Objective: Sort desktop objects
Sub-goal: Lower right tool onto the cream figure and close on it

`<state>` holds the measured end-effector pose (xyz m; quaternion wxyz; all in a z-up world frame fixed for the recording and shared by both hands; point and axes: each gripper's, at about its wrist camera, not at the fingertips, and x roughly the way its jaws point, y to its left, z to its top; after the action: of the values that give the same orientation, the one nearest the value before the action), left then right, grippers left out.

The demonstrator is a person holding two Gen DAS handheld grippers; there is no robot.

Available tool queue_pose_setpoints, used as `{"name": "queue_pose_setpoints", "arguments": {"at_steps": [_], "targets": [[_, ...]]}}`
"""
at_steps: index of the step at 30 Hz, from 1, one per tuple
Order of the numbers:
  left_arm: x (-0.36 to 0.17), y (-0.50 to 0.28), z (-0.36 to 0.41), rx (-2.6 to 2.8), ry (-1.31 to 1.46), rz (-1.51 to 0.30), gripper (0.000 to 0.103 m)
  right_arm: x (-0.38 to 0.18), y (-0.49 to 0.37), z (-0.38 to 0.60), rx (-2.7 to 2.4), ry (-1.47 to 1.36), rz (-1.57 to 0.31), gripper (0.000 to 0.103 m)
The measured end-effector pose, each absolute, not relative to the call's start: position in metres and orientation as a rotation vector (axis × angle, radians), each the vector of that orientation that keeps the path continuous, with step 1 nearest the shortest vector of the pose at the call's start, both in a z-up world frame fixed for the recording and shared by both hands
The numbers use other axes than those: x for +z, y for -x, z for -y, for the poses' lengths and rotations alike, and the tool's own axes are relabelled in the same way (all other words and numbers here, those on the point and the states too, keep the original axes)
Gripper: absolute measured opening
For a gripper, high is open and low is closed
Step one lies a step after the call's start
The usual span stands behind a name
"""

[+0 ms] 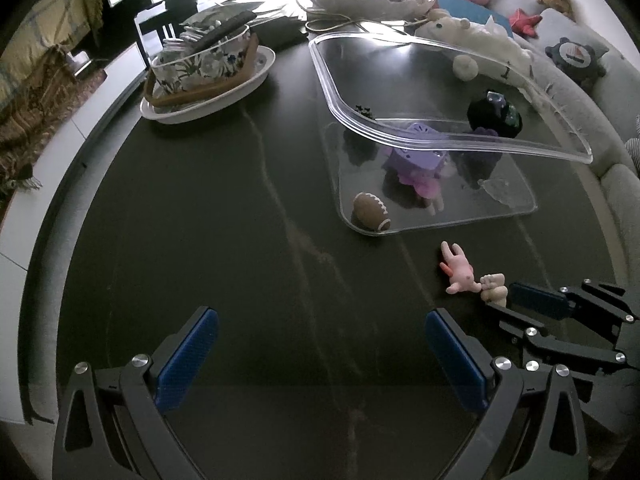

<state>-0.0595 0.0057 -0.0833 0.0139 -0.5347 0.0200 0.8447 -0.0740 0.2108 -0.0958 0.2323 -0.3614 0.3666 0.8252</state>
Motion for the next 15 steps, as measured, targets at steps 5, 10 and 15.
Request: {"name": "queue_pose_setpoints", "arguments": {"at_steps": [5,10,15], "targets": [[-0.084,0.061,-0.005,2.624,1.667,-0.055,0.102,-0.099,0.076,-0.211,2.276,0.992,-1.014,0.018],[-0.083,0.061,-0.005,2.619,1.666,-0.053,0.102,-0.099,0.073,-0.209,2.273,0.984,-1.001,0.018],[-0.08,0.059,-0.012,2.61,1.656,-0.068,0.102,-0.095,0.063,-0.21,2.266,0.96,-1.002,0.018]]}}
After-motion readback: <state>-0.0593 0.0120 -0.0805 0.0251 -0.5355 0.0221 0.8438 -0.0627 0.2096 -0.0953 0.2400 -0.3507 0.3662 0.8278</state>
